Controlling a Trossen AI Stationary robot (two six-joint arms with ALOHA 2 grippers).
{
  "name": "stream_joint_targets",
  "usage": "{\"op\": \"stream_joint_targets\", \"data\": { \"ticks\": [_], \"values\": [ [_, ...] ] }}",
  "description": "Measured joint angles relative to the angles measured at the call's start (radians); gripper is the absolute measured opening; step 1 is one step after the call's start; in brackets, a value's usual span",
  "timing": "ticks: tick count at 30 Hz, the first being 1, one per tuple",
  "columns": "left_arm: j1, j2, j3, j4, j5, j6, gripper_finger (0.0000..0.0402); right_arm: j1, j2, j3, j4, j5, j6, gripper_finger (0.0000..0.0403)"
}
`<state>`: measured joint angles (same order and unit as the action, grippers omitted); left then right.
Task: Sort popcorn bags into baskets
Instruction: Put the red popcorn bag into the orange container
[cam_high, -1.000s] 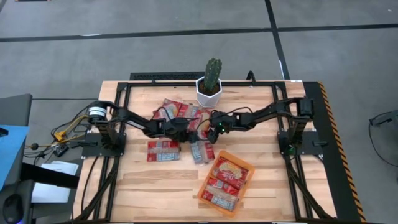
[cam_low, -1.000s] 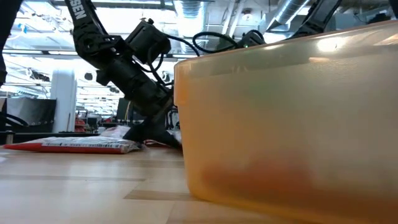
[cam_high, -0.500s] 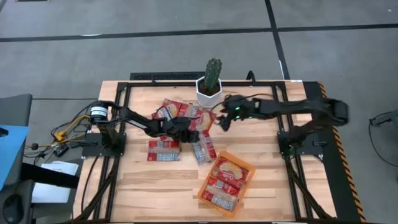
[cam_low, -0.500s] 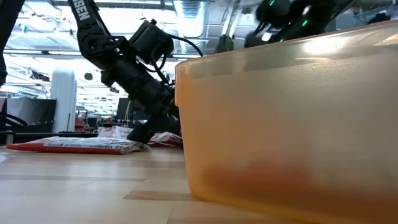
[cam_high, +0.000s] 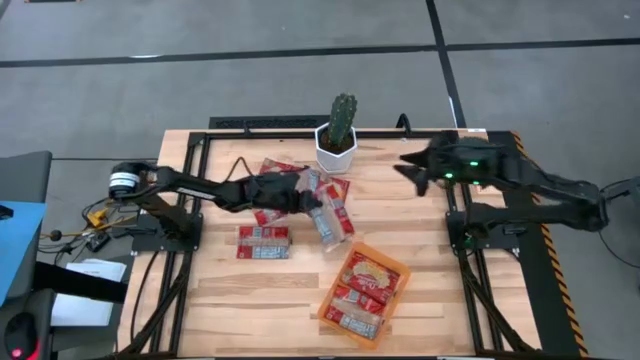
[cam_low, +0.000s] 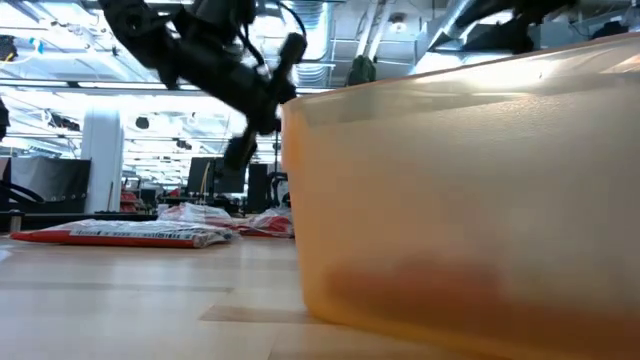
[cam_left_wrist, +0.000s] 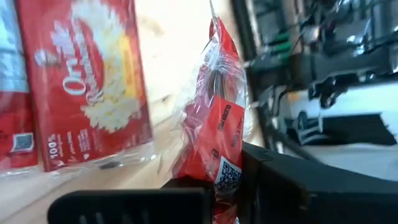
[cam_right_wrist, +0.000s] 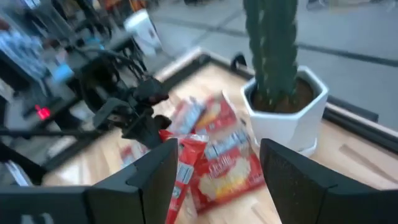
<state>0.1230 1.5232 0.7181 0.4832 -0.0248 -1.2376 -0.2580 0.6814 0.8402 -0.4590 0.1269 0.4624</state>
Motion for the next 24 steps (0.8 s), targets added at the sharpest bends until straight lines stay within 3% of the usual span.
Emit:
{"op": "stream_joint_targets", "data": {
  "ticks": [4,9,18,24],
  "values": [
    [-0.048,-0.092,0.001,-0.027,-0.143,-0.001,0.0005,0.001,-0.1,0.0,-0.041,0.009,0.05,0.0254],
    [-0.194,-0.109,0.052,-0.067,-0.391,0.001,0.0005,0.002,-0.184,0.0,-0.087,0.01,0.064,0.0254],
    [-0.434,0.051,0.264,-0.112,-0.789,0.01,0.0005,0.002,-0.246,0.0,-0.118,0.085,0.037,0.0254],
    [-0.496,0.219,0.459,-0.118,-0.854,0.106,0.0005,0.002,-0.253,0.0,-0.131,0.107,0.035,0.0254]
  ]
}}
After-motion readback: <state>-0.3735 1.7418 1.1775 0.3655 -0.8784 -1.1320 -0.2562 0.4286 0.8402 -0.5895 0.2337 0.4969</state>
